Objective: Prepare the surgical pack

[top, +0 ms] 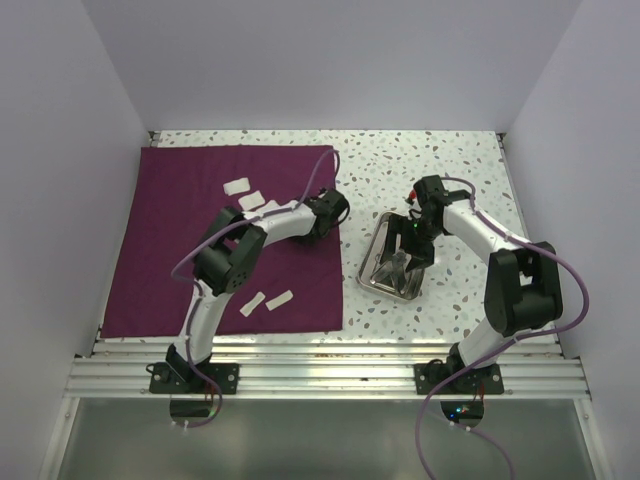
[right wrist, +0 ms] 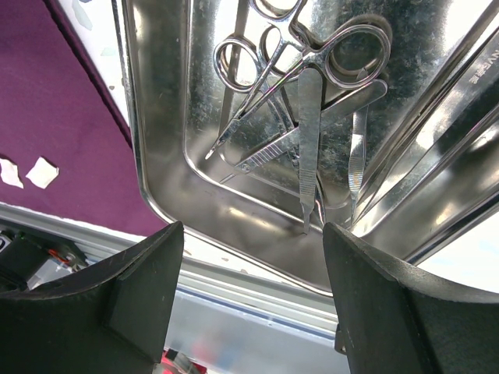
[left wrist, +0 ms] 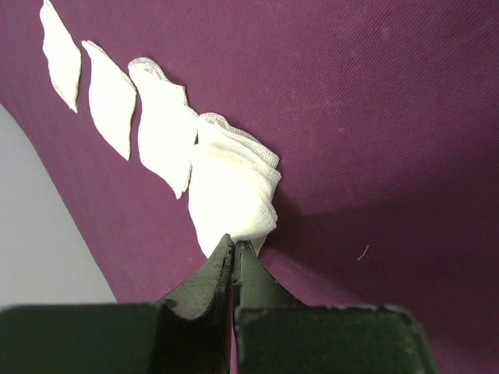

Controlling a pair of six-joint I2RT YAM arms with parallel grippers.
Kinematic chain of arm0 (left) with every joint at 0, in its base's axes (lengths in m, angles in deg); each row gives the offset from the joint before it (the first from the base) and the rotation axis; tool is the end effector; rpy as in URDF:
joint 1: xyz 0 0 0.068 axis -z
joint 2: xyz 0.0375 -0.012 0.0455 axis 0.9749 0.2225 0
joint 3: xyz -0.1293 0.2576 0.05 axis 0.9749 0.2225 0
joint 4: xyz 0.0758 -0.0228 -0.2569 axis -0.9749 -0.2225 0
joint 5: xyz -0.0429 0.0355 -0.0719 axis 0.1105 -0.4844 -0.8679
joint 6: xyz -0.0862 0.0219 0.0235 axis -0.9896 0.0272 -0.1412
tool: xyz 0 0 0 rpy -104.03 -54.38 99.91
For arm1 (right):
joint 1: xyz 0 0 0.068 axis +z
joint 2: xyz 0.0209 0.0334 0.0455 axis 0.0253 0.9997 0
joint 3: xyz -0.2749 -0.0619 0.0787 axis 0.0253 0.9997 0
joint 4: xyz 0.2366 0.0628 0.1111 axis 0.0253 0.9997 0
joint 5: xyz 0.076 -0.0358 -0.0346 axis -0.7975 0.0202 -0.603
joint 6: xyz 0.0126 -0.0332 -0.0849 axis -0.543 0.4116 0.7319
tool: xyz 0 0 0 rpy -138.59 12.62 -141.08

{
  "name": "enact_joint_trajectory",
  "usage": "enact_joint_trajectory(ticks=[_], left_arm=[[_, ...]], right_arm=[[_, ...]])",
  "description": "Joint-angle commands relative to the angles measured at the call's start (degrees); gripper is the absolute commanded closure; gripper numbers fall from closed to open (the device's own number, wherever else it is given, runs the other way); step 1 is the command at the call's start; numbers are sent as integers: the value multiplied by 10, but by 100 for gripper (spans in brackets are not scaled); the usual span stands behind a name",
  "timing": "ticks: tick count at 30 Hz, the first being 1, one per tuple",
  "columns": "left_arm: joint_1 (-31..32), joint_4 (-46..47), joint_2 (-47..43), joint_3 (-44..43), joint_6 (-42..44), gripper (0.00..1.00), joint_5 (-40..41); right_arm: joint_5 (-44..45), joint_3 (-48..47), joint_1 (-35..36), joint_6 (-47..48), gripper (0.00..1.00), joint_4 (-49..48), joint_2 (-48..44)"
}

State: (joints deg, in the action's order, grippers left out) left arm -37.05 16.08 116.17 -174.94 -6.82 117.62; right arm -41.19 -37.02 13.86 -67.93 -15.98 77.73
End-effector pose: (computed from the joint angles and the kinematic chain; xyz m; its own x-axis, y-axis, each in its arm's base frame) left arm 0.3905 -0.2535 0.1139 -0.7445 0.6141 -0.2619 0.3176 0.6708 0.6702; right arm 0.3092 0.0938 0.1791 -0.9797 0.1870 -0.0719 0.1495 0.9211 0.3596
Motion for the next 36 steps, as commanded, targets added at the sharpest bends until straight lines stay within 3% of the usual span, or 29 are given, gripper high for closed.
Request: enact_joint_trajectory(ticks=[1, 4, 6, 16, 23, 36], left_arm=[[-1, 17, 11, -6, 2, 100, 35], [0, 7, 16, -13, -7, 100, 40], [0, 5, 11, -13, -9, 93, 38], [6, -46, -7, -70, -45, 80, 11], [5, -86, -36, -111, -69, 60, -70], [0, -111, 24, -152, -70, 54, -90]], right_arm=[[-18, -13, 0, 5, 24, 3, -6], [-18, -11, 0, 5, 24, 4, -7], [-18, -10, 0, 5, 24, 3, -7], [-22, -7, -1, 2, 24, 2, -10], [-23, -4, -1, 4, 24, 1, -11], [-25, 1, 0, 7, 23, 2, -13]])
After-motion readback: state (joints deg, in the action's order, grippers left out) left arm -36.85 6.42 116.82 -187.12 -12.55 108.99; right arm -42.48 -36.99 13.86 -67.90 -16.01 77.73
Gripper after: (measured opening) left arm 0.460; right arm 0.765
